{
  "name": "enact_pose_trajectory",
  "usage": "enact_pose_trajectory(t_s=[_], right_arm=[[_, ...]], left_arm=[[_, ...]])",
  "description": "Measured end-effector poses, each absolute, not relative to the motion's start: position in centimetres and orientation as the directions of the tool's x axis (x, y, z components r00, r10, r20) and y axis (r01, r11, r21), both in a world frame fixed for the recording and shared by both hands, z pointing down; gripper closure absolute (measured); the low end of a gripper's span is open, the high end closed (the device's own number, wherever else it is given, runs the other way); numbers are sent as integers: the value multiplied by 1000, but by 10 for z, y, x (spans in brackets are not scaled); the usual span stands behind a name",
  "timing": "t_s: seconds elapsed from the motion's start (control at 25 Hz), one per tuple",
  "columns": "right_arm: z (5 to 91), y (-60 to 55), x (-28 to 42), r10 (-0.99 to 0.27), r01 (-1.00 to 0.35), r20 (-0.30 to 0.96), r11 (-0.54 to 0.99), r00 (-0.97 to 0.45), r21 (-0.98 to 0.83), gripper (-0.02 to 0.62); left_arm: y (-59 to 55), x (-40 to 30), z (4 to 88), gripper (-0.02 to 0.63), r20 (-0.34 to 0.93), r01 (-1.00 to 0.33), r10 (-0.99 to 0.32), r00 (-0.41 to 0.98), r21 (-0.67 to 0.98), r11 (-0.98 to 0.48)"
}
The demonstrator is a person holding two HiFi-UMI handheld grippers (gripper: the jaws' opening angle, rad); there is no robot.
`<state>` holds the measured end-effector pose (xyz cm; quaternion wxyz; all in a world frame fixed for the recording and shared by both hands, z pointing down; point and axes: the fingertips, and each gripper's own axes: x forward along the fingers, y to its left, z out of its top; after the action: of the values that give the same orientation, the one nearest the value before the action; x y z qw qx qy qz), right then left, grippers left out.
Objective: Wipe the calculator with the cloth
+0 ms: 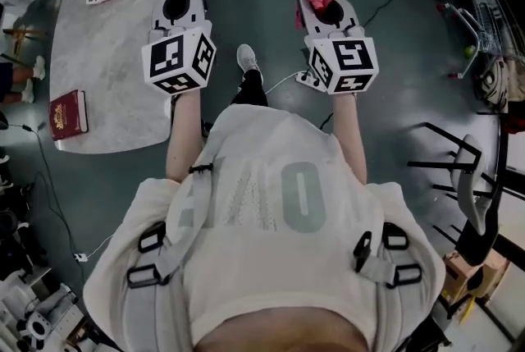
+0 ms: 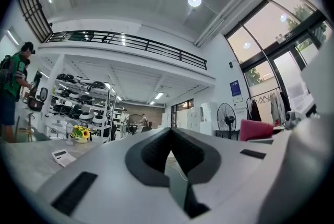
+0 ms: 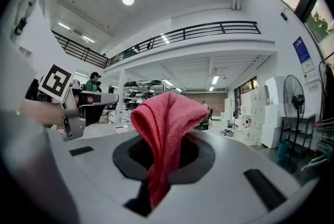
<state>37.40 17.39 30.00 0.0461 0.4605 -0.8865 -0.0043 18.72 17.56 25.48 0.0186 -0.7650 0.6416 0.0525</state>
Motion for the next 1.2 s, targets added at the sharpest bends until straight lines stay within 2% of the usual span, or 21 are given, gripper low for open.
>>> enact_pose_trajectory(t_s=[0.24, 0.6, 0.76, 1.0, 1.2], right_arm=[[315, 72, 342, -790, -794, 164, 605, -590, 60, 540], [313, -81, 280, -731, -744, 195, 668, -654, 10, 540], [323, -133, 251, -699, -717, 203, 696, -686, -26, 540], [329, -169, 185, -611, -625, 174, 780, -772, -35, 540], [325, -175, 128, -465, -475, 146, 879, -873, -39, 540]], left_arm=[[75, 152, 262, 586, -72, -985, -986, 153, 68, -157], [-75, 107, 260, 586, -48, -988, -988, 147, 37, -149], [-112, 80, 255, 586, -80, -993, -990, 118, 17, -120], [-126, 13, 254, 586, -80, -999, -996, -47, -15, 48], [-97, -45, 258, 586, -60, -961, -960, -274, -8, 275]])
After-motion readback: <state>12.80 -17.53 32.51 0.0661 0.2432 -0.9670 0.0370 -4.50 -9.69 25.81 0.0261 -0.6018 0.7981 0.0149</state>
